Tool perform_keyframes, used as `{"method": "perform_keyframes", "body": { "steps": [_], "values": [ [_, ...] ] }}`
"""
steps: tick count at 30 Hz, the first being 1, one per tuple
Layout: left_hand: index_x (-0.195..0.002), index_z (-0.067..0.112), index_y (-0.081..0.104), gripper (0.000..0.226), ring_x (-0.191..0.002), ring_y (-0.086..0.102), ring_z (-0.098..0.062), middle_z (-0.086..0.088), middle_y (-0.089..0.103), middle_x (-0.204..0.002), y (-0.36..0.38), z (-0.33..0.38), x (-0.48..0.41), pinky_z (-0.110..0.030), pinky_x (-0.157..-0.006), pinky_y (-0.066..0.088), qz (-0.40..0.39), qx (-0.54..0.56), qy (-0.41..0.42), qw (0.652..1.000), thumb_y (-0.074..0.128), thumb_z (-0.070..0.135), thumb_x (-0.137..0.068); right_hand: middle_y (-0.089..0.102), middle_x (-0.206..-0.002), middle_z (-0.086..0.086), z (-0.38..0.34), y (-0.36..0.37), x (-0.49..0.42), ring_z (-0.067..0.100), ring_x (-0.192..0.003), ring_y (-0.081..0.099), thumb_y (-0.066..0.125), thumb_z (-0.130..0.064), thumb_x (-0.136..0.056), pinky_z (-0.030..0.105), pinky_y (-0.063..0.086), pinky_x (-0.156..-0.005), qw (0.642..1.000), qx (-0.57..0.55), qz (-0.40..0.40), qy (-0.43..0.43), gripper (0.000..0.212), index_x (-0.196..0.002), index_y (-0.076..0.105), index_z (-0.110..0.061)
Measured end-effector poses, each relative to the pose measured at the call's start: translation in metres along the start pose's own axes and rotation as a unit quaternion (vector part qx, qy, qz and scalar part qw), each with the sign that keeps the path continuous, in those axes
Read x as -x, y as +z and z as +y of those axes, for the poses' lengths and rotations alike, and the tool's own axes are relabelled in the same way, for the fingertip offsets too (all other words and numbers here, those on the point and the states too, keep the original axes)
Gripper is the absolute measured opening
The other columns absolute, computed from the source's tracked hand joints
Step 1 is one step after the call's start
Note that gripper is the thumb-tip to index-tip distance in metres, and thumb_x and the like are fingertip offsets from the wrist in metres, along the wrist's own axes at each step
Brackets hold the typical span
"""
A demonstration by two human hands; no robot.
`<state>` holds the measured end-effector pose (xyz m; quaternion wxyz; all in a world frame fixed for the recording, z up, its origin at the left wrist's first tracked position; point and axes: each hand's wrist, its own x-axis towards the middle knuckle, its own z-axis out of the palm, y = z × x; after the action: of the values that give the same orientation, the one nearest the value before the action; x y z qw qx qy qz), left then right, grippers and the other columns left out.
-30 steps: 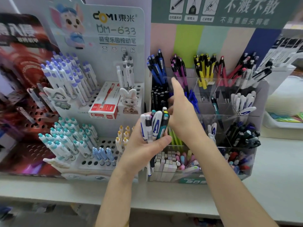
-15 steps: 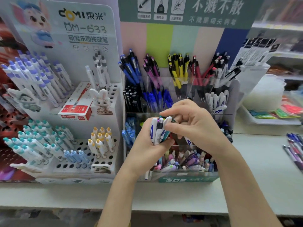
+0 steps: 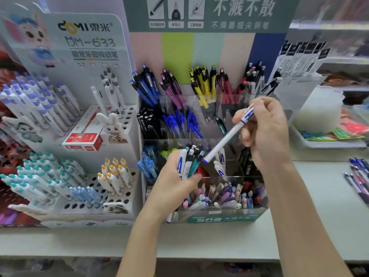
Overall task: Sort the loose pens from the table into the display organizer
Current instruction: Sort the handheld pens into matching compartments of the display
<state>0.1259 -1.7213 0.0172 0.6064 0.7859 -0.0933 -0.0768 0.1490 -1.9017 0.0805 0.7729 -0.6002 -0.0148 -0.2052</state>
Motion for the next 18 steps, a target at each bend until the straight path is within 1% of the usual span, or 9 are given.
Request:
{"method": "perform_keyframes", "body": {
  "steps": [2, 3, 4, 7, 9, 11, 13, 16, 18],
  "values": [
    [-0.108, 0.031, 0.046, 0.034, -0.066, 0.056, -0.01, 0.007, 0.06, -0.085, 0.005, -0.002, -0.004, -0.026, -0.066, 0.051, 0.048, -0.045, 0.04, 0.997, 0.066, 0.011, -0.089, 0.055, -0.065, 0.01, -0.007, -0.001, 0.005, 0.005, -0.038, 0.041, 0.04, -0.011, -0.102, 0.013, 0.032, -0.037, 0.999, 0.036, -0.017, 0.022, 0.007, -0.096, 0.044, -0.009],
    [-0.11, 0.032, 0.045, 0.036, -0.073, 0.059, -0.009, 0.009, 0.061, -0.087, 0.008, -0.003, -0.006, -0.03, -0.07, 0.053, 0.071, -0.073, 0.055, 0.993, 0.066, 0.013, -0.089, 0.053, -0.064, 0.008, -0.007, 0.0, 0.01, 0.004, -0.041, 0.044, 0.047, -0.009, -0.098, 0.011, 0.035, -0.041, 0.995, 0.075, -0.045, 0.038, 0.004, -0.099, 0.048, -0.006],
    [-0.112, 0.033, 0.044, 0.038, -0.077, 0.06, -0.008, 0.012, 0.06, -0.088, 0.011, -0.002, -0.007, -0.034, -0.073, 0.053, 0.09, -0.097, 0.065, 0.989, 0.066, 0.014, -0.089, 0.054, -0.062, 0.004, -0.006, 0.001, 0.015, 0.004, -0.045, 0.048, 0.055, -0.009, -0.094, 0.011, 0.038, -0.045, 0.988, 0.12, -0.081, 0.046, 0.007, -0.099, 0.054, -0.006],
    [-0.113, 0.035, 0.041, 0.039, -0.08, 0.06, -0.012, 0.012, 0.06, -0.087, 0.017, 0.003, -0.01, -0.042, -0.073, 0.052, 0.109, -0.145, 0.071, 0.981, 0.063, 0.016, -0.088, 0.057, -0.056, -0.001, 0.003, 0.005, 0.027, 0.009, -0.047, 0.053, 0.07, -0.007, -0.083, 0.014, 0.043, -0.048, 0.963, 0.191, -0.185, 0.048, 0.014, -0.095, 0.066, -0.01],
    [-0.115, 0.037, 0.039, 0.04, -0.082, 0.06, -0.013, 0.011, 0.061, -0.09, 0.02, 0.007, -0.011, -0.043, -0.072, 0.052, 0.102, -0.171, 0.068, 0.978, 0.061, 0.016, -0.088, 0.064, -0.065, 0.004, 0.009, 0.006, 0.029, 0.013, -0.049, 0.056, 0.075, -0.008, -0.079, 0.022, 0.049, -0.05, 0.949, 0.227, -0.217, 0.034, 0.019, -0.096, 0.069, -0.013],
    [-0.116, 0.038, 0.036, 0.042, -0.082, 0.061, -0.013, 0.012, 0.061, -0.091, 0.023, 0.011, -0.012, -0.043, -0.071, 0.053, 0.095, -0.187, 0.065, 0.976, 0.059, 0.016, -0.088, 0.066, -0.073, 0.004, 0.013, 0.008, 0.03, 0.016, -0.052, 0.059, 0.078, -0.012, -0.077, 0.029, 0.054, -0.054, 0.933, 0.286, -0.219, 0.0, 0.02, -0.094, 0.069, -0.019],
    [-0.113, 0.04, 0.036, 0.042, -0.08, 0.062, -0.016, 0.01, 0.062, -0.088, 0.026, 0.013, -0.014, -0.045, -0.07, 0.053, 0.084, -0.192, 0.057, 0.976, 0.058, 0.015, -0.088, 0.062, -0.067, 0.001, 0.014, 0.008, 0.029, 0.013, -0.051, 0.057, 0.078, -0.014, -0.077, 0.032, 0.054, -0.054, 0.923, 0.323, -0.209, -0.021, 0.016, -0.087, 0.067, -0.02],
    [-0.111, 0.038, 0.038, 0.04, -0.079, 0.062, -0.021, 0.007, 0.063, -0.088, 0.027, 0.013, -0.017, -0.047, -0.071, 0.053, 0.061, -0.193, 0.042, 0.978, 0.06, 0.017, -0.086, 0.057, -0.063, 0.0, 0.008, 0.0, 0.019, 0.01, -0.05, 0.053, 0.075, -0.009, -0.079, 0.025, 0.05, -0.051, 0.943, 0.273, -0.191, -0.004, 0.012, -0.086, 0.065, -0.008],
    [-0.114, 0.035, 0.04, 0.039, -0.076, 0.061, -0.02, 0.007, 0.061, -0.086, 0.027, 0.012, -0.018, -0.047, -0.073, 0.052, 0.052, -0.191, 0.035, 0.98, 0.061, 0.017, -0.087, 0.056, -0.059, -0.005, 0.0, -0.008, 0.01, 0.007, -0.049, 0.053, 0.072, -0.009, -0.082, 0.018, 0.047, -0.05, 0.961, 0.236, -0.143, -0.002, 0.012, -0.087, 0.063, -0.004]
  ]
}}
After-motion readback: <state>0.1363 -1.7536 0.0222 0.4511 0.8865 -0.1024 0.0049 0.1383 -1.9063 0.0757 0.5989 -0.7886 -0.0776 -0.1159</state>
